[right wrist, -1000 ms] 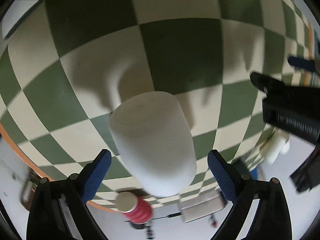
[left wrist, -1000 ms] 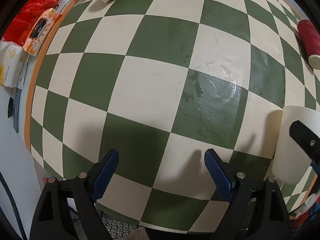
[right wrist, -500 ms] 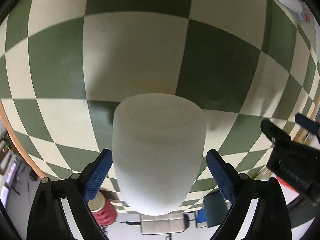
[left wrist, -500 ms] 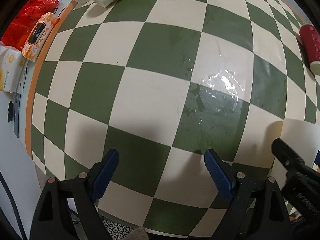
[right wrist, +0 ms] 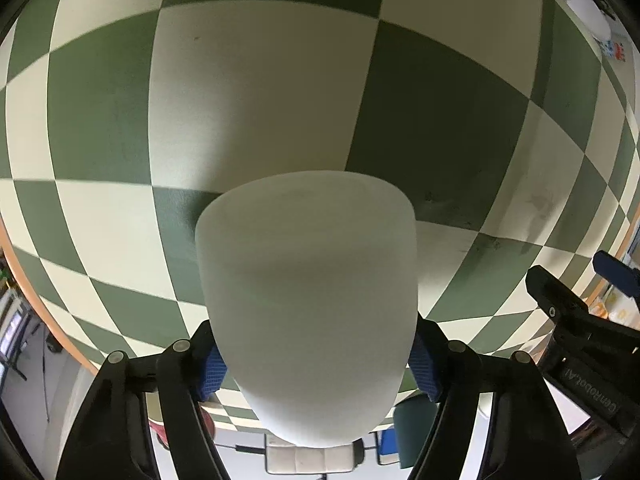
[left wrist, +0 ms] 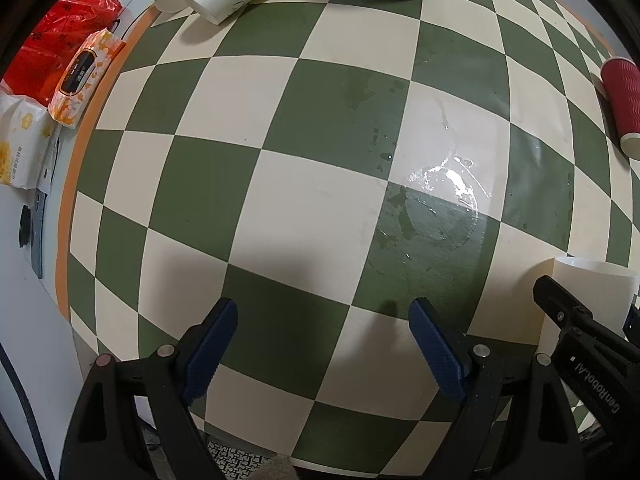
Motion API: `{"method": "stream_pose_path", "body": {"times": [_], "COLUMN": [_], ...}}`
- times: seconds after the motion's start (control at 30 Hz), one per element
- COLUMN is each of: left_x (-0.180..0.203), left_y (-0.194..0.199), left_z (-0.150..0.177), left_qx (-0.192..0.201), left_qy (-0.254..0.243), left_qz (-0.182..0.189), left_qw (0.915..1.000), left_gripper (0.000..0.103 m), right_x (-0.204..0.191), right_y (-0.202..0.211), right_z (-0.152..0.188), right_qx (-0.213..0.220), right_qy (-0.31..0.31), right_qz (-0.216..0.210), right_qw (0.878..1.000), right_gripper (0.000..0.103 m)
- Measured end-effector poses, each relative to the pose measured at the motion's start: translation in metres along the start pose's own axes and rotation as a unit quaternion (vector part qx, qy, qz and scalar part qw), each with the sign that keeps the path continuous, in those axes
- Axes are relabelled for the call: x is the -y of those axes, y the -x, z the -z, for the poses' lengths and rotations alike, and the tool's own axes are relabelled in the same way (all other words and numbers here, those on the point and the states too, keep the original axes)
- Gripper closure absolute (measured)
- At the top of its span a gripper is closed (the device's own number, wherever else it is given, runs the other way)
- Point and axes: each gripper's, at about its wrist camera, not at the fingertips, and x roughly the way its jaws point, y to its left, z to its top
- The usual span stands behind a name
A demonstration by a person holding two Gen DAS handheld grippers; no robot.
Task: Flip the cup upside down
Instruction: 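Grasp the white cup with the right tool and lift it, then rotate the right tool to turn the white cup rim-down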
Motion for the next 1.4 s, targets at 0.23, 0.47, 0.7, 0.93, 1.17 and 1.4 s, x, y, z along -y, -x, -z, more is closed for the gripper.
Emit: {"method": "stream_pose_path", "body": {"times": [0.23,0.47,0.7,0.93,1.17,1.4], "left_x": [0.003,0.007,0.012,0.018,0.033,0.042], "left_y": [0.005,0.015,0.025,0.036,0.037,0.039], "left_z": [0.002,0.0,-0.004,-0.003,-0.002,0.002], "left_qx": [0.004,0.015,0.019,0.026,0.032,0.032], "left_qy": [0.0,-0.009,-0.013,-0.027,-0.045,-0.051], "left_qz": [-0.003,-0.005,-0.001,-0.002,-0.003,-0.004], "left_qw": [1.0,0.9998,0.9997,0.9993,0.9985,0.9982], "left_gripper": [0.015,0.015,0.015,0.015,0.015,0.015], "right_x": [0.01,0.038,0.069,0.08,0.087,0.089], "right_y": [0.002,-0.008,-0.023,-0.045,-0.078,-0.11], "right_z": [0.018,0.071,0.109,0.155,0.204,0.254], "right_qx": [0.012,0.022,0.058,0.082,0.106,0.113], "right_qy": [-0.079,-0.212,-0.432,-0.576,-0.677,-0.746], "right_qz": [-0.031,-0.109,-0.228,-0.289,-0.336,-0.36], "right_qw": [0.996,0.971,0.871,0.76,0.646,0.549], "right_gripper": [0.028,0.028,0.028,0.028,0.028,0.028]}}
